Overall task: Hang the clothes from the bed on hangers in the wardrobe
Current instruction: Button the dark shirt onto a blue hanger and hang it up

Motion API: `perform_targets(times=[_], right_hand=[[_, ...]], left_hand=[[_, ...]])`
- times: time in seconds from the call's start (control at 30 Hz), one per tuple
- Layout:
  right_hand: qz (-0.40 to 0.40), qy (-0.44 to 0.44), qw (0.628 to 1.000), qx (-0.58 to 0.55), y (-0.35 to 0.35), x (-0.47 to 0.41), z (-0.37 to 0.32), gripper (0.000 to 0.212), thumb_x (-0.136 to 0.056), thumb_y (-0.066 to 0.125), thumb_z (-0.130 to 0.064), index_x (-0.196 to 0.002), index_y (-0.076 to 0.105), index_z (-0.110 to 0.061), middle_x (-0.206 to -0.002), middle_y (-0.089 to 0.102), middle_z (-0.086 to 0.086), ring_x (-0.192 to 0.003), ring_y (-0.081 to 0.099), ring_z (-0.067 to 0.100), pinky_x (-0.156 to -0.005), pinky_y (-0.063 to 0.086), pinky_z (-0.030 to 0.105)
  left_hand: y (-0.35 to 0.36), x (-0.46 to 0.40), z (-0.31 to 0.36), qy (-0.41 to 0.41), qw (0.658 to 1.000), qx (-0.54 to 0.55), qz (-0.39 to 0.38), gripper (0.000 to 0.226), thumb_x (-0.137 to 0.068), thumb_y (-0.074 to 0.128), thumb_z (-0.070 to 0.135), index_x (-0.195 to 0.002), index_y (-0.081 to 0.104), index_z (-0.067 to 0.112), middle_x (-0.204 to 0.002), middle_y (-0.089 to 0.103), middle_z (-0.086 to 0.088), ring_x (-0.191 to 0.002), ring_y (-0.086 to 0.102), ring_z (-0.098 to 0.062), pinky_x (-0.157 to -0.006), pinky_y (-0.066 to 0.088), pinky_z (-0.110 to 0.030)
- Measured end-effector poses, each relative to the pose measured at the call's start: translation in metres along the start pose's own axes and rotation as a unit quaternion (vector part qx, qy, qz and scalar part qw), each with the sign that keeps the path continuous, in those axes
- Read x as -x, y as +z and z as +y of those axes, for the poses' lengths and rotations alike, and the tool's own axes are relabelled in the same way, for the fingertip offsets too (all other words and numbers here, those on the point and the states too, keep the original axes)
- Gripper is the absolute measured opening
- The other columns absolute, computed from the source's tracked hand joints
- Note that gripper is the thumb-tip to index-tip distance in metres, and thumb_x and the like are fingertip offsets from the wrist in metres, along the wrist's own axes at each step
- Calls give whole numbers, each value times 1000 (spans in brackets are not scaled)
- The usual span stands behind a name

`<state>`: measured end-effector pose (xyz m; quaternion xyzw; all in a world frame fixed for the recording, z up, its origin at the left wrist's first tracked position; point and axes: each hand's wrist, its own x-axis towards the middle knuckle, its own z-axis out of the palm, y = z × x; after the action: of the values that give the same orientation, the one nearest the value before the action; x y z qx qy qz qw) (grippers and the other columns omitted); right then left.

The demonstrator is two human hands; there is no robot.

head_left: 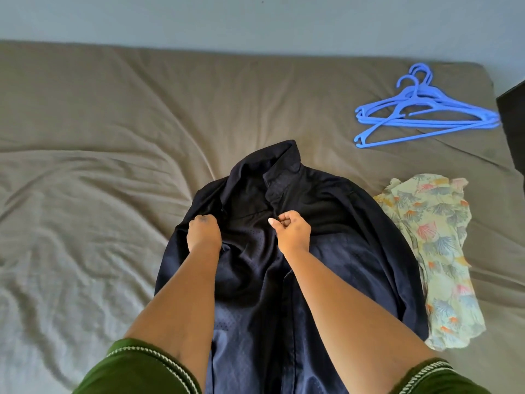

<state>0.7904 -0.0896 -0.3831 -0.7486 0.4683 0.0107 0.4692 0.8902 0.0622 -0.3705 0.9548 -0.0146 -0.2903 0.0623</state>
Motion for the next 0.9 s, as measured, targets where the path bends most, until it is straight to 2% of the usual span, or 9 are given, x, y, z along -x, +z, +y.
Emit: perform_targets(times=[0.17,0.2,0.27,0.3,0.37,0.5,0.7,0.83,0.9], right_hand=[[-30,-3,1000,5,1,7,-14,17,-98,55,-22,-98,63,-7,-84,60,1,-76,53,15,-60,32,14],[-40,3,999,-6,0,10,-18,18,-98,53,-24,-95,61,-8,-82,58,1,-76,52,16,-61,34,18],[-73,13,997,-37,-3,15,-24,15,-99,52,-25,-95,59,-12,-84,58,0,-76,52,15,-60,37,22],[-90,15,994,-53,-4,17,-26,14,-99,52,-25,-98,59,-13,-87,59,0,-77,52,13,-61,39,20],[-107,12,992,-69,-9,25,-30,17,-98,52,-23,-108,61,-11,-95,62,1,-83,56,14,-69,43,21],[-81,14,993,-90,-20,33,-37,18,-99,50,-24,-110,60,-12,-95,60,-2,-82,55,10,-66,41,18],[-24,21,995,-99,-22,33,-39,17,-95,60,-27,-106,65,-15,-102,64,1,-89,60,12,-63,40,11],[-11,13,997,-80,-22,33,-39,18,-92,64,-24,-106,69,-13,-99,67,0,-85,61,8,-60,38,5],[-8,13,997,-78,-22,33,-37,19,-92,65,-23,-107,69,-13,-100,66,-1,-86,61,9,-61,40,5]], left_hand=[[-6,16,24,-74,976,198,-51,19,-93,53,9,-103,65,-2,-103,67,-18,-97,63,-31,-75,49,-34],[-5,22,32,-82,949,301,-54,16,-93,55,12,-96,69,4,-98,69,-15,-90,64,-28,-75,51,-32],[-8,39,49,-90,859,498,-85,13,-94,57,12,-88,67,16,-92,69,-6,-83,61,-17,-75,52,-28],[-8,48,54,-82,826,549,-97,12,-95,57,12,-90,66,17,-91,67,-2,-83,60,-14,-75,51,-25],[-5,60,62,-66,800,589,-99,9,-96,57,13,-96,65,16,-95,66,-2,-87,60,-12,-77,51,-25],[0,66,70,-70,800,590,-76,7,-95,60,15,-97,66,17,-102,68,-3,-98,64,-15,-91,52,-31],[2,73,72,-56,830,554,-27,4,-93,62,18,-96,66,17,-97,68,1,-91,64,-13,-81,52,-26],[5,74,70,-79,792,602,-59,8,-93,62,15,-99,68,14,-101,70,-3,-96,66,-14,-89,54,-30],[8,74,70,-71,799,595,-53,9,-93,63,15,-100,68,13,-100,70,-2,-95,66,-13,-87,54,-28]])
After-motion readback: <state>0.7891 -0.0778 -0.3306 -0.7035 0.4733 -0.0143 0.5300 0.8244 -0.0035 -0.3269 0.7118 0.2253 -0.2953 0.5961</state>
